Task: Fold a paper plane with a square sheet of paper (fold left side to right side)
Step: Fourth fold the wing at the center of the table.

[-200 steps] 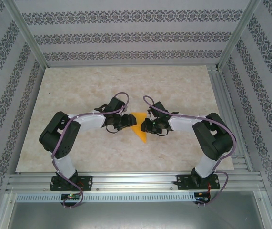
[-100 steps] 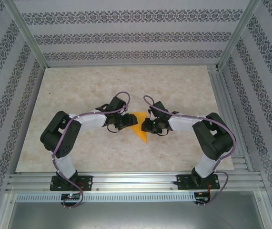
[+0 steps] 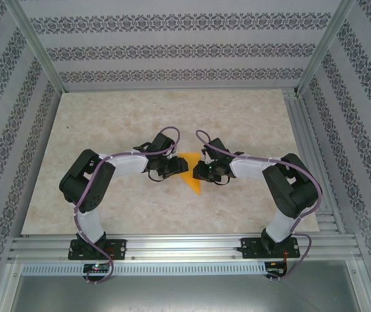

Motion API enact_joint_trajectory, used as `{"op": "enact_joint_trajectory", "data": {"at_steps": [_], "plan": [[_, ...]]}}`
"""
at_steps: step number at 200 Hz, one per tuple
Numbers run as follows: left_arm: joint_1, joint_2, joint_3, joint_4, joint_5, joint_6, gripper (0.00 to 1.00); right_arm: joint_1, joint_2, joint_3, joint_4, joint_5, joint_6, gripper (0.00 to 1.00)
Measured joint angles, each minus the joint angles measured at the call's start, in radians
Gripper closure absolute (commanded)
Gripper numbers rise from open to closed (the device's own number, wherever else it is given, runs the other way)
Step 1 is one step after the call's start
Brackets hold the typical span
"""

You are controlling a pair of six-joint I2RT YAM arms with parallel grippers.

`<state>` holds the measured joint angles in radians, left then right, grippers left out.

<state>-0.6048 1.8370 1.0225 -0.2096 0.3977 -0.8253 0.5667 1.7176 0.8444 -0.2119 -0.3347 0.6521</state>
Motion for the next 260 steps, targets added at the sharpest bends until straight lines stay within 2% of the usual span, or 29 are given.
{"op": "enact_joint_trajectory", "data": {"at_steps": [84,159,234,260], "plan": [[-0.001,-0.004,0.015,-0.043,-0.040,0.001,0.44,0.000,0.000,0.000,0.001,0.000,0.000,0.76],[-0.001,-0.004,0.015,-0.043,-0.037,-0.002,0.55,0.000,0.000,0.000,0.002,0.000,0.000,0.76],[0.000,-0.004,0.015,-0.042,-0.038,-0.004,0.60,0.000,0.000,0.000,0.003,0.000,0.001,0.74],[-0.001,-0.004,0.015,-0.042,-0.040,-0.004,0.65,0.000,0.000,0.000,0.003,0.000,0.001,0.74]]}}
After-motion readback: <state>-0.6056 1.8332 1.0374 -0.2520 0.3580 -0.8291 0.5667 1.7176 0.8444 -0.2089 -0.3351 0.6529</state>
